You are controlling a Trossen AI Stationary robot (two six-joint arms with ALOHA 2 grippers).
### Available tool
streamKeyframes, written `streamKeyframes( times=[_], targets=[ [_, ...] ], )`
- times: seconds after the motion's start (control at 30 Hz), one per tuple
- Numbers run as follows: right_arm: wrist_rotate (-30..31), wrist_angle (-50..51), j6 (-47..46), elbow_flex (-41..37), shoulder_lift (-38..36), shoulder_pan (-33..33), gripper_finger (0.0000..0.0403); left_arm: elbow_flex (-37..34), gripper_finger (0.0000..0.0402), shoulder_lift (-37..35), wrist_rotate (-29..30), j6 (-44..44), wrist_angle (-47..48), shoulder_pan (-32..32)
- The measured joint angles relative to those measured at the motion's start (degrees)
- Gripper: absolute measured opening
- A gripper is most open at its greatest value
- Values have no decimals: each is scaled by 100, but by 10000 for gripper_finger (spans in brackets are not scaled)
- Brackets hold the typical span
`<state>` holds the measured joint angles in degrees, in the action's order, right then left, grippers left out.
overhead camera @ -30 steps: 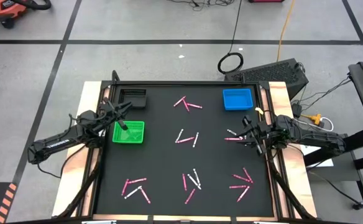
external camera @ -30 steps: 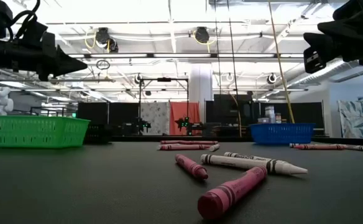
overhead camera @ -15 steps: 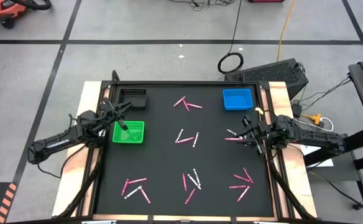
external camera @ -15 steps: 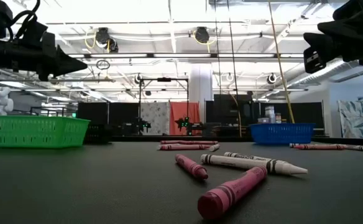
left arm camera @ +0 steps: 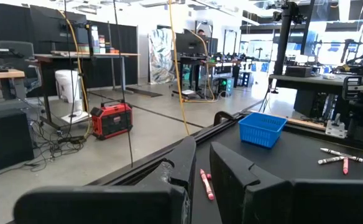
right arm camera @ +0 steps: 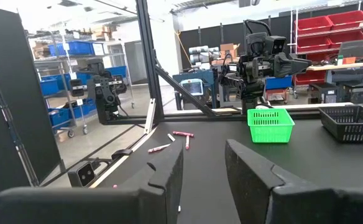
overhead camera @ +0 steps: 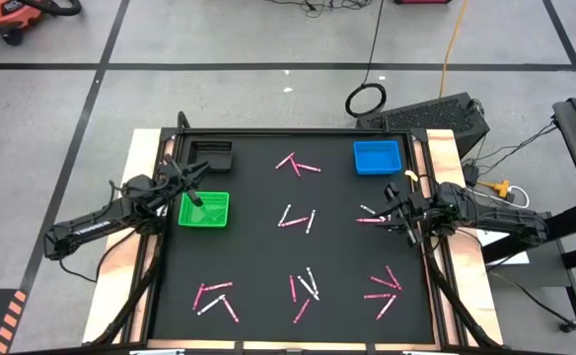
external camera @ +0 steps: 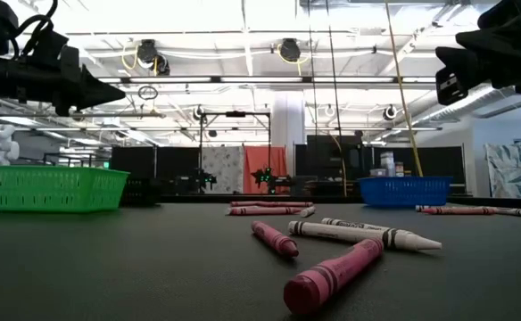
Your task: Sort crayons
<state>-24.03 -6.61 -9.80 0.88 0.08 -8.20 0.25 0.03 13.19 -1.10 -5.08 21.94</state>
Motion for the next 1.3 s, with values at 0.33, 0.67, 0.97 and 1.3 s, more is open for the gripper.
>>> streamKeyframes(
  times=[0.33,0.67,0.97,1.3],
  targets=[
    [-2,-88,389,0,0,0,105,0,51,-1,1,0,2,1],
    [-2,-95,302,-1,0,0,105,2,51,0,0,2,0,-1],
    [-2,132,107,0,0,2,105,0,51,0,0,0,0,-1],
    [228,131,5,-1,0,2,105,2,51,1,142,-47,-33,-1]
  ],
)
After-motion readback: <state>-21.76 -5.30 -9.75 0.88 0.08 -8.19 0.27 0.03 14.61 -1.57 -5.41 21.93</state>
